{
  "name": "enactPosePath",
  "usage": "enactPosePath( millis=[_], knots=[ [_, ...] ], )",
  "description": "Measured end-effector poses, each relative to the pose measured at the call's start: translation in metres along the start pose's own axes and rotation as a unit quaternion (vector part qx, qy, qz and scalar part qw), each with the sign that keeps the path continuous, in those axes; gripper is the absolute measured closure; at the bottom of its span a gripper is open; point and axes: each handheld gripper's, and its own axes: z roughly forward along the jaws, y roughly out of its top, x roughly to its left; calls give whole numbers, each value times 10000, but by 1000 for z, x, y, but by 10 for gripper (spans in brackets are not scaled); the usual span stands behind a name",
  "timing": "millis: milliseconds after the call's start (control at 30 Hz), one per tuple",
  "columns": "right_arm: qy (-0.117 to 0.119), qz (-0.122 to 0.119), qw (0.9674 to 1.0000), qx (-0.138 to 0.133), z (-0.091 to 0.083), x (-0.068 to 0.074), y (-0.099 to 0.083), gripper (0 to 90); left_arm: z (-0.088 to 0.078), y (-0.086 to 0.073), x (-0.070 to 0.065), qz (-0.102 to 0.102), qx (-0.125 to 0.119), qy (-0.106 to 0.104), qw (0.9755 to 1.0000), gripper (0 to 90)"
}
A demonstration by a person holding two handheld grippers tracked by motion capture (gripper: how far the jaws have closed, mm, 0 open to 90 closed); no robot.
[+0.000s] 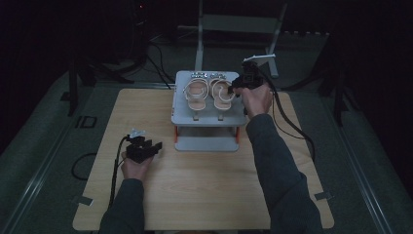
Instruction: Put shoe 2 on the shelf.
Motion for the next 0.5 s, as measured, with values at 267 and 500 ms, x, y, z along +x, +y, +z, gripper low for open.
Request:
enactPosePath(
  millis=[267,500],
  knots=[
    [192,-74,9998,-21,-1,-1,2,690,0,0,0,-1,-2,-4,10000,470],
    [263,-154,9995,-112,-9,-2,3,640,0,0,0,0,0,-3,10000,470]
  ],
)
